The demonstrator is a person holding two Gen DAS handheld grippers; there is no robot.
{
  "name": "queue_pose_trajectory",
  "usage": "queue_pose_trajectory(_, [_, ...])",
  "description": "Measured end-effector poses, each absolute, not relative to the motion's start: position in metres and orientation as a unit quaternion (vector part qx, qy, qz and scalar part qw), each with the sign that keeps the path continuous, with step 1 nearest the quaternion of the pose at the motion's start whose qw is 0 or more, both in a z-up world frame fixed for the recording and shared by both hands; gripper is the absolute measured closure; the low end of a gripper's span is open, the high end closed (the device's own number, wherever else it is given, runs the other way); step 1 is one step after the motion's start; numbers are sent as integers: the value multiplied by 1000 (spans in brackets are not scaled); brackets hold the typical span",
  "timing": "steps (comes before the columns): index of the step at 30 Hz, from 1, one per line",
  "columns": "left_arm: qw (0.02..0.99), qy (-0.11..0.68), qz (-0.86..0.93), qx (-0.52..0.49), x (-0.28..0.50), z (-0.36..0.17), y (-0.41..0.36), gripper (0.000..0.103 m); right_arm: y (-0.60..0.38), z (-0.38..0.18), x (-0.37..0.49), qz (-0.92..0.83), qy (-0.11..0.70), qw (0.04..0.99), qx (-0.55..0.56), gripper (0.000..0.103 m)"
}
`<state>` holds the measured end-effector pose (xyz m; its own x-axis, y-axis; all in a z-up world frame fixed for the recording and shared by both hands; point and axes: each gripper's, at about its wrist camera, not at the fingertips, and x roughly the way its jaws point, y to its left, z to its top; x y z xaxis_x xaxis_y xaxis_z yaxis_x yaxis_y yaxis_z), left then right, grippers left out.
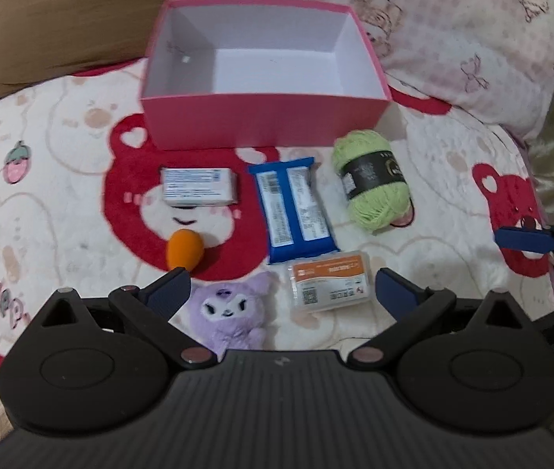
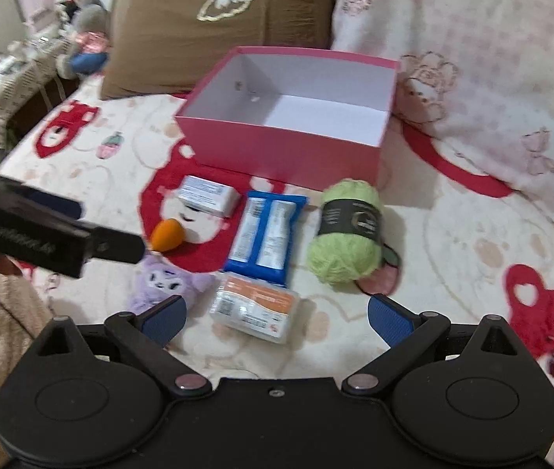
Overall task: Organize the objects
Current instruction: 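Move the left tool toward the clear plastic card case, then close the left gripper on the clear plastic card case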
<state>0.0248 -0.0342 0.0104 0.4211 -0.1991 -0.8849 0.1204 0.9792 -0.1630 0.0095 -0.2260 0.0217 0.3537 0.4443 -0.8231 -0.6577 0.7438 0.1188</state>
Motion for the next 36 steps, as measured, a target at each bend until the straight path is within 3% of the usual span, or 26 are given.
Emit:
queue_pose_trajectory(7, [837,539,-96,-17,43,-28,-56,5,-217,-6,6,384,419,807,-162,3])
queue_pose_trajectory(11, [835,539,-104,-29,45,-50,-60,11,-207,-32,8,413,437,781,-173,7])
queue_pose_trajectory(19, [836,533,-116,-51,44,-79,-61,12,-196,-72,15,421,450,771,-160,7])
queue_pose_trajectory(30, [829,541,-114,-85,46,-112,-58,38,-188,-111,16,417,459,772,-141,10])
queue_pose_trajectory(36, [832,538,-98,-89,47,-122,-58,38,-193,-117,18,413,469,776,-83,10])
